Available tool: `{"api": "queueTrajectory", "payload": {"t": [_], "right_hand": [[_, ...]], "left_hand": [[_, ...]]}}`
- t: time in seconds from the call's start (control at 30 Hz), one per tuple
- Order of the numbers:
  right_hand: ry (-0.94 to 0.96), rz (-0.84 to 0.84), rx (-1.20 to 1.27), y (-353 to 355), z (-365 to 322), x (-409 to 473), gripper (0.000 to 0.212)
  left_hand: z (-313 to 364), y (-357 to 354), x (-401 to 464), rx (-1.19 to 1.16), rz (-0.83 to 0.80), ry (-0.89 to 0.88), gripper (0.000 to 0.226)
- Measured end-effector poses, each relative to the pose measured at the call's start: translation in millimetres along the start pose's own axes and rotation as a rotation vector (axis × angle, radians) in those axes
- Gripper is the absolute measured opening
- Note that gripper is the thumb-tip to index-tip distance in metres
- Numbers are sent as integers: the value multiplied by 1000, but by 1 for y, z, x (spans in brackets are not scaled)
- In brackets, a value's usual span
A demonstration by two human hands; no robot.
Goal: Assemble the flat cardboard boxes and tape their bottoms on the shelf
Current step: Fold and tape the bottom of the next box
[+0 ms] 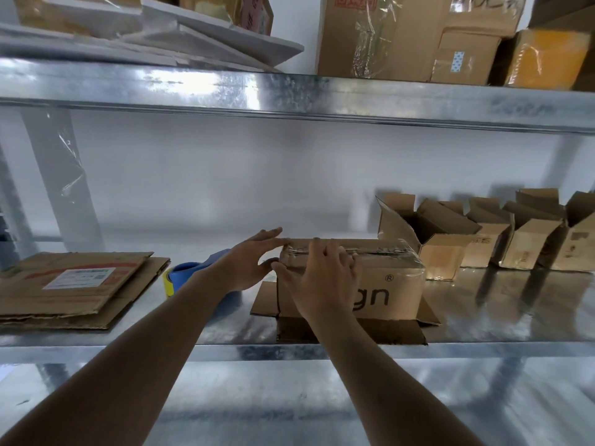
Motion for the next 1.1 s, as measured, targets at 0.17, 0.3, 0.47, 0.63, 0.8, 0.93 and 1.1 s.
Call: {"api": "queueTrajectory", "payload": {"t": [0.17,0.3,0.47,0.63,0.8,0.93,1.1], "right_hand": [[18,10,-30,-3,-13,-8,73],[93,-10,32,-3,-14,-3,67],[178,-39,179,-3,0,0,59],[186,-31,182,-5,9,0,52],[122,-8,210,-17,9,-1,47],[49,-18,249,-17,1,-1,53],[154,-13,269,-17,1,-1,52]], "left_hand": [[-2,3,1,-109,15,20,50],[1,9,-5,-357,80,3,32],[16,22,-11,-246,171,-159,23],[19,22,-4,-188,258,-157,22],[5,8,10,-230,202,50,28],[-6,3,9,-492,178,230,24],[-6,9,-1,-590,162,305,22]]}}
Point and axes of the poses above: each hand's wrist, its own x-axis towards the middle knuckle, its own y-axis out of the back of the hand, z = x × y, the point moved 8 cm from there along x, towards the middle knuckle, and after that the axes turned 8 degrees about -x, right-handed, at the moved point
